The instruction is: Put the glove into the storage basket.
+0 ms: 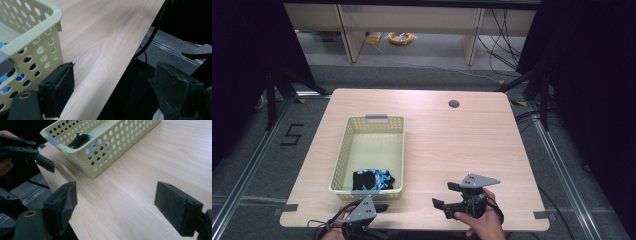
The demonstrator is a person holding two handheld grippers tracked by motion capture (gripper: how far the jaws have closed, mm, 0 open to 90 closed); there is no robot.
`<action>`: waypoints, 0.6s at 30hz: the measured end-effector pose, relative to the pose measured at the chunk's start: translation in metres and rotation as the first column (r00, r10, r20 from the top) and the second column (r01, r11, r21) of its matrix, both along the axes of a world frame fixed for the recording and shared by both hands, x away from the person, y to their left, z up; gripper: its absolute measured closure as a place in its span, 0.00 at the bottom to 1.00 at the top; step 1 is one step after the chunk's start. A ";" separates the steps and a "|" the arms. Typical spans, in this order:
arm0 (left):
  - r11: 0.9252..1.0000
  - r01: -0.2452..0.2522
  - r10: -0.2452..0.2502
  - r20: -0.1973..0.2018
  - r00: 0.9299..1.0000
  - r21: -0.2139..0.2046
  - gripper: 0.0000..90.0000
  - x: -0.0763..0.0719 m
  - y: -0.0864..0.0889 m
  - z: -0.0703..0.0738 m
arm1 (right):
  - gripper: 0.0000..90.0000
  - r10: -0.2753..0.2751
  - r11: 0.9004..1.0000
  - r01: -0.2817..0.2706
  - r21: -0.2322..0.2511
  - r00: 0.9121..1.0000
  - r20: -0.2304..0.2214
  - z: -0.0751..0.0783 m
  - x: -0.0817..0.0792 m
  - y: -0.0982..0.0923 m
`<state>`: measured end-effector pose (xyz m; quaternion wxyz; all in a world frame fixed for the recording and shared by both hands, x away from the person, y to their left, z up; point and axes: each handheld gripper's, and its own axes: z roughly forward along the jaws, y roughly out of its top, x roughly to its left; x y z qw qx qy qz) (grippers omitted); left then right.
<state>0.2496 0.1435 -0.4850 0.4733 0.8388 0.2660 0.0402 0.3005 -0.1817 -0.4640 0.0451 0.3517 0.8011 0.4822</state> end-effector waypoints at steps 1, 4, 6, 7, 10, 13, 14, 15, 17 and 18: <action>1.000 -0.020 0.020 0.007 1.000 0.011 0.18 -0.001 0.001 -0.002 | 0.21 -0.032 0.999 0.033 0.017 0.998 -0.049 0.001 -0.006 0.002; 1.000 -0.009 0.009 -0.006 1.000 0.000 0.18 -0.002 0.002 -0.004 | 0.21 -0.008 1.000 0.007 -0.014 1.000 -0.012 -0.003 -0.007 0.000; 1.000 -0.009 0.009 0.017 1.000 0.019 0.18 -0.003 0.002 -0.006 | 0.21 -0.018 0.999 0.016 -0.041 0.999 -0.046 -0.004 -0.014 0.001; 0.999 -0.005 0.004 0.029 1.000 0.037 0.18 -0.003 0.003 -0.007 | 0.21 0.001 0.999 -0.002 -0.052 1.000 -0.019 -0.006 -0.013 0.000; 0.999 -0.001 0.000 0.030 1.000 0.045 0.18 -0.003 0.004 -0.009 | 0.20 0.015 0.997 -0.015 -0.075 1.000 -0.012 -0.011 -0.020 0.001; 0.999 -0.017 0.017 -0.006 1.000 0.031 0.18 -0.004 0.005 -0.010 | 0.19 0.009 0.995 -0.010 -0.098 1.000 -0.009 -0.012 -0.023 0.000; 0.997 0.019 -0.021 0.024 0.999 0.078 0.18 -0.001 0.009 -0.009 | 0.19 0.001 0.994 -0.002 -0.110 1.000 -0.008 -0.012 -0.025 -0.001; 0.999 -0.014 0.013 0.026 1.000 0.035 0.18 -0.003 0.006 -0.011 | 0.19 0.004 0.993 -0.003 -0.118 1.000 0.001 -0.013 -0.026 -0.002; 0.999 -0.011 0.010 0.007 1.000 0.039 0.18 -0.004 0.007 -0.012 | 0.19 -0.004 0.994 0.002 -0.110 1.000 -0.019 -0.014 -0.029 -0.003; 0.999 -0.029 0.029 0.008 1.000 0.028 0.18 -0.006 0.006 -0.013 | 0.19 0.003 0.993 -0.004 -0.116 1.000 -0.007 -0.015 -0.030 -0.005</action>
